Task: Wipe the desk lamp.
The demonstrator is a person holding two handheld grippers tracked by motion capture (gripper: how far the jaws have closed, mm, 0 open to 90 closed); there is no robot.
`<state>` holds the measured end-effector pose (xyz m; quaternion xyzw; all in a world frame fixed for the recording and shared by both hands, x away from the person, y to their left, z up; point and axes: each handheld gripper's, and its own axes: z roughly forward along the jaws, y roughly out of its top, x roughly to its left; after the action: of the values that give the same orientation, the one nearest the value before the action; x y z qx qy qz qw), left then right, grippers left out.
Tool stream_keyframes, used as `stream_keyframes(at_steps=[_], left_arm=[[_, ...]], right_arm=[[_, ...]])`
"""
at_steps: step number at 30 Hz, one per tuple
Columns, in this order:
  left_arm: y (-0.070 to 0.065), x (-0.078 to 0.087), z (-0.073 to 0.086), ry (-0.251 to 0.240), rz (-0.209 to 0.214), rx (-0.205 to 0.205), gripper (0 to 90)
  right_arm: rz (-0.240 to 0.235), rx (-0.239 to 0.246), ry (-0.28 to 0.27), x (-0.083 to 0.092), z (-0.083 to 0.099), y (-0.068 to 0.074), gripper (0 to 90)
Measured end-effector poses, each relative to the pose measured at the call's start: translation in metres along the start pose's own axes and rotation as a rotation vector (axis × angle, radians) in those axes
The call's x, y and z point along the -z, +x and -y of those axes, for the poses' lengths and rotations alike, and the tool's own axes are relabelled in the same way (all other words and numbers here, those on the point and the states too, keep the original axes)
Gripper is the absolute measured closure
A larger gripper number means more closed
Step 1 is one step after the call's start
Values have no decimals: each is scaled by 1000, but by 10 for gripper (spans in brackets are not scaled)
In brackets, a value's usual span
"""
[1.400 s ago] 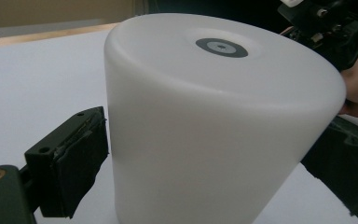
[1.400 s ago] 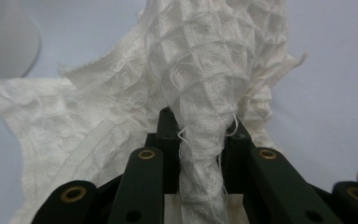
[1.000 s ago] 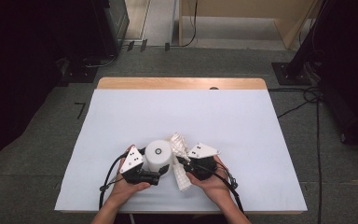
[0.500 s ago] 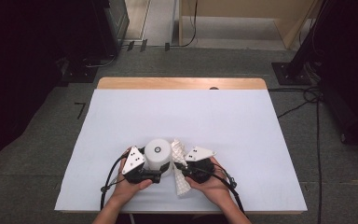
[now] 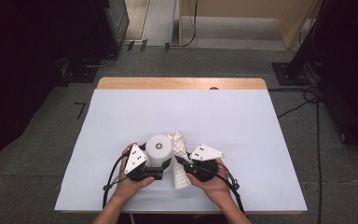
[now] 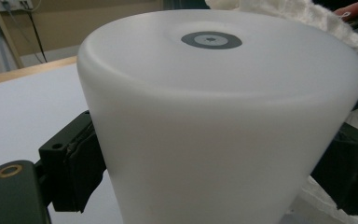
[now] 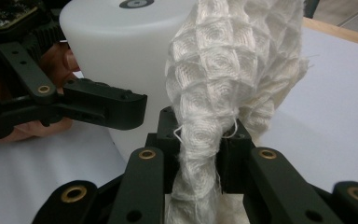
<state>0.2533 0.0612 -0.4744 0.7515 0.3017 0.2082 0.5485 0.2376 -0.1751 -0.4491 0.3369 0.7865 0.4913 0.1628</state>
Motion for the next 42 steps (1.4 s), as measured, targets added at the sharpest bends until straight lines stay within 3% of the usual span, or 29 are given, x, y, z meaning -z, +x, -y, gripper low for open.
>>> stream_keyframes(at_steps=[4,6,13,15,22,25,29,31,33,37,39,42], left_arm=[[-3,-4,2,19,-4,-14,85],[-4,-5,2,23,-11,-23,85],[1,-2,-2,-1,-21,3,86],[0,-3,-2,0,-20,5,86],[-8,-11,1,27,-37,-13,86],[-8,-12,1,29,-47,-11,86],[-4,-11,1,27,-64,-11,86],[-3,-11,1,34,-67,-14,85],[-2,-10,1,40,-65,-20,85],[0,-8,1,53,-62,-11,82],[-1,-7,1,57,-78,4,68],[-8,-5,0,56,-128,-6,58]], right_arm=[[10,-21,-26,0,1,-4,737],[5,-31,-15,-2,3,-8,738],[3,-53,63,-18,16,-9,738],[2,-52,54,-18,14,-9,739],[18,-59,-66,2,1,-9,736],[20,-65,-34,-2,5,-11,735],[7,-69,84,-18,17,-14,734],[15,-62,86,-18,17,-14,734],[29,-74,38,-11,13,-19,732],[60,-98,7,0,12,-29,729],[69,-109,1,3,14,-34,724],[75,-117,-1,6,15,-39,716]])
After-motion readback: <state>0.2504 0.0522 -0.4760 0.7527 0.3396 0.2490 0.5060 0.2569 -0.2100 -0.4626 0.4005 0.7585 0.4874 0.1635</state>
